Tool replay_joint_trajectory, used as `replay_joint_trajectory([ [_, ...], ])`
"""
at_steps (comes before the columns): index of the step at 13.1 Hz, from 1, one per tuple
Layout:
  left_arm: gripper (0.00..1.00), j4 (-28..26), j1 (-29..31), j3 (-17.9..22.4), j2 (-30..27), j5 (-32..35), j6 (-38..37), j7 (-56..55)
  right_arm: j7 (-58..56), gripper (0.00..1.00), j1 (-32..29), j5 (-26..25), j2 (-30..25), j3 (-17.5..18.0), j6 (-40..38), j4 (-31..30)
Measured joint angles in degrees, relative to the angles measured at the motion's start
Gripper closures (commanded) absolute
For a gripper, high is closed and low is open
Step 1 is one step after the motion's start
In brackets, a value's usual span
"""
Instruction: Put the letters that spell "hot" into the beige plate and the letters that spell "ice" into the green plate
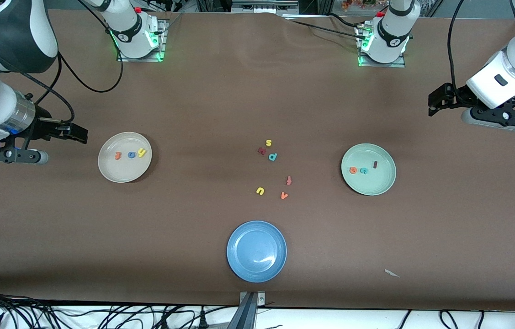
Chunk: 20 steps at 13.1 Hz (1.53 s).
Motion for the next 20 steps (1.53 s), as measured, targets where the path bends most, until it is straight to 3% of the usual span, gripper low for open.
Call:
replay_joint_trajectory([
  [20, 0.00, 0.4, 0.0, 0.0, 0.0, 0.0, -1.0, 0.0, 0.2, 0.00, -0.1, 0.4, -1.3, -0.3, 0.6, -0.5],
])
